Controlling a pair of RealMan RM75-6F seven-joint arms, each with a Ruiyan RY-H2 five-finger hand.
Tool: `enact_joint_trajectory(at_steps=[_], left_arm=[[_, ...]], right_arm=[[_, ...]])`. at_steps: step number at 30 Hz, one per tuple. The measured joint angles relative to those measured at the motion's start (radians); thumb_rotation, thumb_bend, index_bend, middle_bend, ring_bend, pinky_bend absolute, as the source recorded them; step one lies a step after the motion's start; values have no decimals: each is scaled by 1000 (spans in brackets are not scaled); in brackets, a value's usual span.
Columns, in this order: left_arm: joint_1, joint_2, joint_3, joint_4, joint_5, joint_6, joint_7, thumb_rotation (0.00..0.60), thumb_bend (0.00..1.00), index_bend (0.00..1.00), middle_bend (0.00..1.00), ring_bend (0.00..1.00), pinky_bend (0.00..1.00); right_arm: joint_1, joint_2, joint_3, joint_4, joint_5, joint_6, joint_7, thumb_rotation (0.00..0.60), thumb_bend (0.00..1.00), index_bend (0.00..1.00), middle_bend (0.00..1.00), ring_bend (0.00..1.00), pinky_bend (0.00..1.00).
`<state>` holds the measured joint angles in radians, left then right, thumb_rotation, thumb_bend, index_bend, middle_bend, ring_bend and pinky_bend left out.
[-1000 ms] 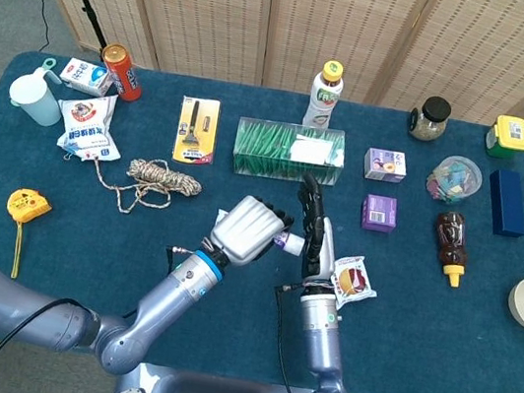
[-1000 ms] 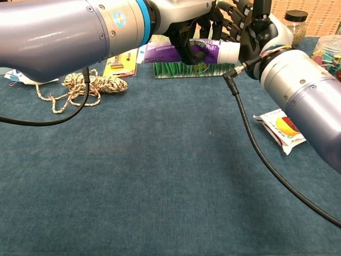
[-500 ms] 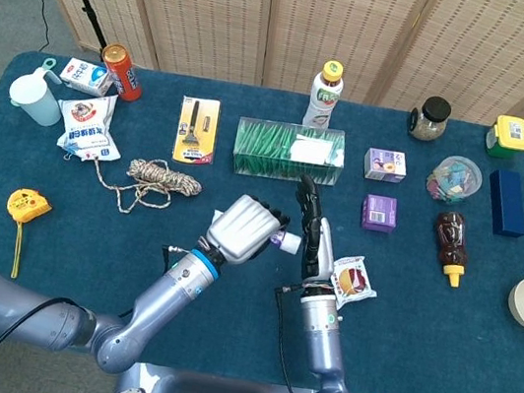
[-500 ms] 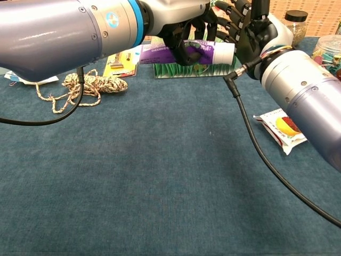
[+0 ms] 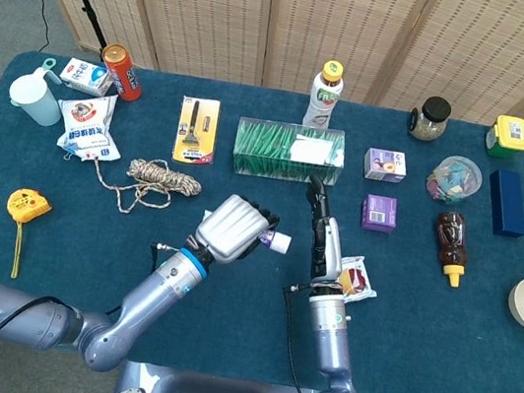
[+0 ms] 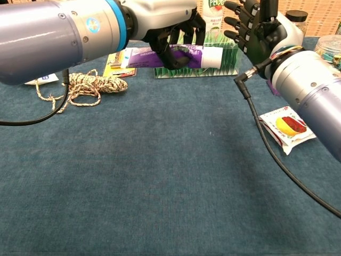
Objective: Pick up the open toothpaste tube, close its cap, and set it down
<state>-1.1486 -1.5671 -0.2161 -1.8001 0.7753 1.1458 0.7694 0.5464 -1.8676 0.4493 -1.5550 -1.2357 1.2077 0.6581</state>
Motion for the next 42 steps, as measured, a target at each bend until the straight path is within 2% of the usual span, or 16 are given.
enact_joint_trajectory(at_steps=[15,24,30,32,37,42], left_arm=[[75,30,84,34,62,-44,-78,600,566,510,523,498,543],[88,-24,100,123,66,-83,-98,600,566,510,523,493,543],[88,-81,95,197,52,-112,-104,600,566,494,512,444,543],[86,-97,87,217,41,-125,-106,600,566,462,471,403,533],[75,-96,85,218,-5,-160,-77,600,562,217,241,173,398],[69,-71,86,182,-51,-173,-51,600,563,120,172,99,342]], right_arm=[[-38,105,-29,7,-4,-22,-17,0,0,0,0,0,0],[-51,168,-28,-12,-5,-26,-30,0,0,0,0,0,0],[-54,188,-27,-21,2,-28,-34,0,0,0,0,0,0],[-55,193,-27,-22,1,-26,-32,0,0,0,0,0,0],[-60,202,-26,-24,2,-19,-28,0,0,0,0,0,0],[-65,219,-21,-25,4,-15,-22,0,0,0,0,0,0]])
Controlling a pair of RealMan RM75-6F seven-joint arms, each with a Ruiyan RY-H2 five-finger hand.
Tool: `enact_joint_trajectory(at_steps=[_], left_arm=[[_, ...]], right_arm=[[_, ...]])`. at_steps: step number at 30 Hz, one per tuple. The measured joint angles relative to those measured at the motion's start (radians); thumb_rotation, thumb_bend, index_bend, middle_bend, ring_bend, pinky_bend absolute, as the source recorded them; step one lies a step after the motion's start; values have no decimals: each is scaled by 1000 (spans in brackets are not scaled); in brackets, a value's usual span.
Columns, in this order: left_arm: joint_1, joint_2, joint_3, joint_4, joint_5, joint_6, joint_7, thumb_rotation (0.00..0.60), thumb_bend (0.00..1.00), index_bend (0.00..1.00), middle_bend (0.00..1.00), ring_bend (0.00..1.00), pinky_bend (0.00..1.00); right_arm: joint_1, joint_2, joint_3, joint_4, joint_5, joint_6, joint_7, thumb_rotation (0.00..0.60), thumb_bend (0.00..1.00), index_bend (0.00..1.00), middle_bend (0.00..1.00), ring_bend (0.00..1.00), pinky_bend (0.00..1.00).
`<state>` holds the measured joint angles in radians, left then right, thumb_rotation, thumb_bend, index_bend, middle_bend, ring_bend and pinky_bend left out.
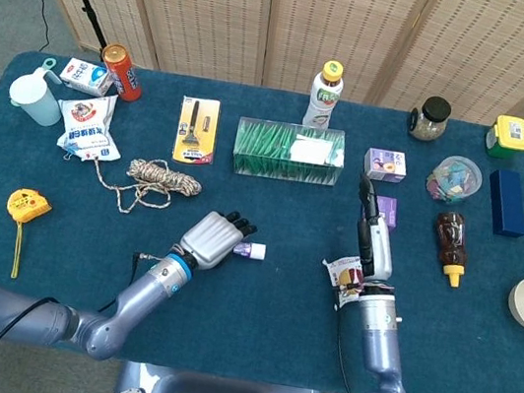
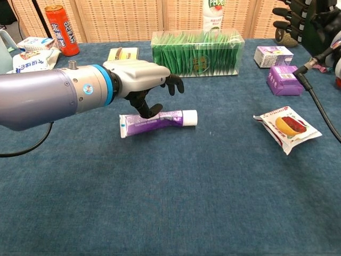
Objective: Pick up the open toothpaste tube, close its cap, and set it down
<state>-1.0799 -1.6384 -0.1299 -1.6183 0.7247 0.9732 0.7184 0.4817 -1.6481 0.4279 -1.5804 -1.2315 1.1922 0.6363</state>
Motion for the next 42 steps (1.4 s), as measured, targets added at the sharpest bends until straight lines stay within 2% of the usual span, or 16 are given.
enact_joint_trajectory(at_steps=[7,10,15,18,21,24,26,30,34,42], left_arm=[[35,85,-5,-78,12,38,-33,600,561,84,135,62,301],[65,140,0,-122,42,72,-52,600,560,89,135,70,300],[131,243,16,-193,105,140,-91,600,560,158,147,115,301],[177,312,30,-233,132,171,-123,600,559,195,172,146,301],[227,374,43,-264,156,196,-166,600,560,220,207,189,301],[277,424,55,-281,196,231,-209,600,560,260,249,229,303],[315,449,65,-287,235,265,-238,600,560,290,277,254,310],[396,491,88,-294,316,340,-305,600,560,357,333,306,356],[477,527,112,-287,397,408,-364,600,560,393,364,327,360],[607,556,150,-243,472,491,-458,600,560,394,367,317,360]], right_arm=[[-8,40,-11,7,-13,1,-17,0,0,0,0,0,0],[-12,62,-18,13,-17,-1,-28,46,0,0,0,0,0],[-20,90,-35,36,-26,1,-67,261,0,0,0,0,0],[-24,111,-48,48,-38,6,-95,350,0,0,0,0,0],[-27,128,-59,55,-48,8,-122,467,0,0,0,0,0],[-29,151,-75,57,-58,4,-150,562,0,0,0,0,0],[-33,175,-86,54,-62,-2,-162,596,0,0,0,0,0],[-49,215,-106,45,-62,-3,-194,600,0,29,0,0,0],[-66,238,-127,42,-62,3,-221,600,30,88,0,0,0],[-87,272,-159,46,-73,22,-307,600,41,98,0,0,0]])
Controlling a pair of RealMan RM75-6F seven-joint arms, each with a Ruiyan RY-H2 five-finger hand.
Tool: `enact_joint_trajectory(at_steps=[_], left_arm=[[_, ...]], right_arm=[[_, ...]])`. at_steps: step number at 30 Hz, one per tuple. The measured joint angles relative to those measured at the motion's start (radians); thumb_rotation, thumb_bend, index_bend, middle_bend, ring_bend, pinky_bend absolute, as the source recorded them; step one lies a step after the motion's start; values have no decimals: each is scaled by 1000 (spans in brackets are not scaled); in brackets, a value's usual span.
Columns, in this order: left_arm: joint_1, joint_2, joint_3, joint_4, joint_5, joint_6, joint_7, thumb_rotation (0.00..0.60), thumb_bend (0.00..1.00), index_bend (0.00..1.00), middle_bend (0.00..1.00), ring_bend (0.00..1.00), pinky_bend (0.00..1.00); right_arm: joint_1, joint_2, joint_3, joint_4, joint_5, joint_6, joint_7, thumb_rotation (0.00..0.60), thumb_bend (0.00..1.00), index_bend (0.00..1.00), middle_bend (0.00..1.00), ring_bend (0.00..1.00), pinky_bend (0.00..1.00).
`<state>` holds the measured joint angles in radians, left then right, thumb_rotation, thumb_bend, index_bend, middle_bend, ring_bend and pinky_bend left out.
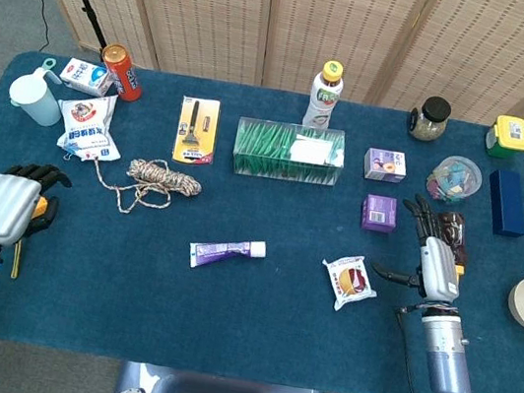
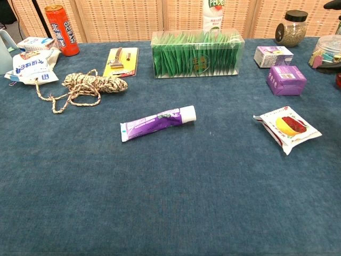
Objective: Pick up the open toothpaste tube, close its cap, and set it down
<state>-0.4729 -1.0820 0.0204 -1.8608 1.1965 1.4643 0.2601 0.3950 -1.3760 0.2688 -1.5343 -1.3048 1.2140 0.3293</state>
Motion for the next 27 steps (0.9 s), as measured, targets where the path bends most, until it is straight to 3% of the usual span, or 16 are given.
enact_joint_trajectory(at_steps=[11,22,27], left_arm=[[199,-18,42,124,66,118,-144,600,560,394,367,279,309],[325,2,111,160,163,142,-197,600,560,371,332,217,225],[361,1,108,162,198,171,-195,600,560,348,325,216,224]], right_arm=[[-81,57,-79,-39,-22,104,-234,600,42,95,0,0,0],[-189,103,-159,-97,-56,200,-289,600,43,95,0,0,0],[-219,116,-178,-115,-73,230,-305,600,43,94,0,0,0]])
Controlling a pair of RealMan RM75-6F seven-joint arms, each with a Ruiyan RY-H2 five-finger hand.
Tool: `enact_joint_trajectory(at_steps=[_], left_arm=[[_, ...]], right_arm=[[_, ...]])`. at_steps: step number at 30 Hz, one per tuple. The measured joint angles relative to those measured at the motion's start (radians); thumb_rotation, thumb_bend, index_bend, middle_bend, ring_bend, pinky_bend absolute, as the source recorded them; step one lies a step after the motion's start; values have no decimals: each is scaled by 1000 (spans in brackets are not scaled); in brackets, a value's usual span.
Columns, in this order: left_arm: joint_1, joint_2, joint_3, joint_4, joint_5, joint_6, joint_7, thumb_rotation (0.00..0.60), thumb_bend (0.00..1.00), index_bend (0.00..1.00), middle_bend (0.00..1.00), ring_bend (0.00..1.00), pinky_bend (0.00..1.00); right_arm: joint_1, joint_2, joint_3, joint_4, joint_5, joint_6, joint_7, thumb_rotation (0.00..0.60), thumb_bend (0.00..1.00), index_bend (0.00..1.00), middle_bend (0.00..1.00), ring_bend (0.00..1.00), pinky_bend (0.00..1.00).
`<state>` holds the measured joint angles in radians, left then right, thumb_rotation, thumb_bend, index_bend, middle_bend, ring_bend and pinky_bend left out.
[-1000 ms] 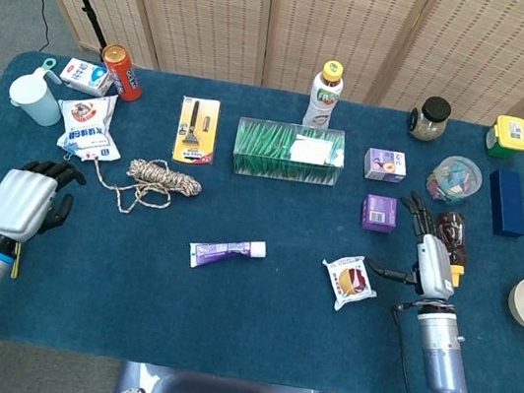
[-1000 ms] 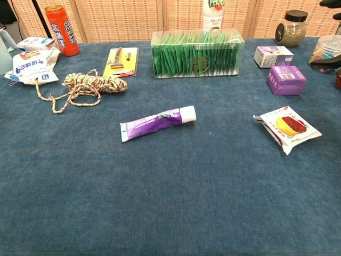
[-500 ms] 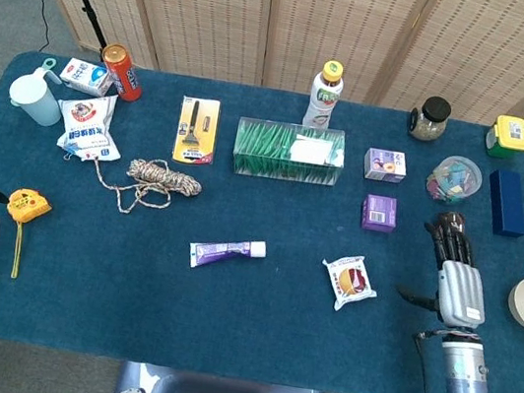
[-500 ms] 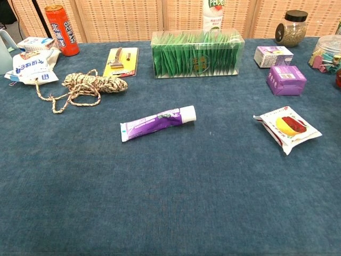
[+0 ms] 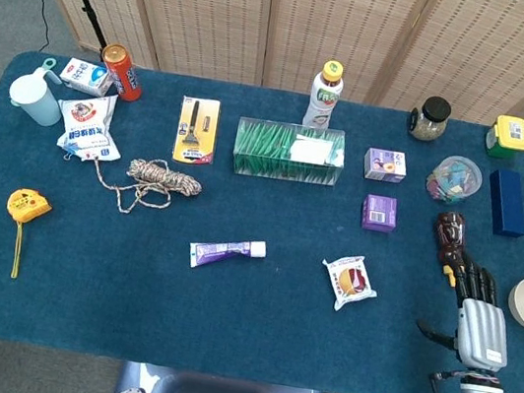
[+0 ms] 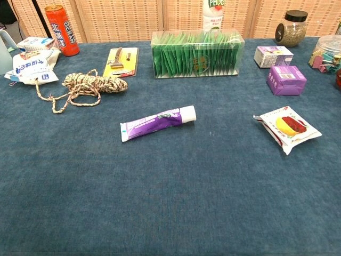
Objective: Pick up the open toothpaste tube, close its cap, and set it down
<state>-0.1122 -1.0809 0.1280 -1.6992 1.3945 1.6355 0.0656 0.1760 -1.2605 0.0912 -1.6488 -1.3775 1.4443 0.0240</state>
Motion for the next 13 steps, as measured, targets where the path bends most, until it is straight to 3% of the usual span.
enact_joint_trajectory(at_steps=[9,13], left_arm=[[16,17,-24,-32,24,-3,36,600,560,263,240,162,216],[23,32,-33,-58,26,-9,65,600,559,95,114,65,147]], right_arm=[[-22,13,-3,1,-14,17,20,600,42,84,0,0,0],[-24,11,1,15,-18,13,31,600,43,70,0,0,0]])
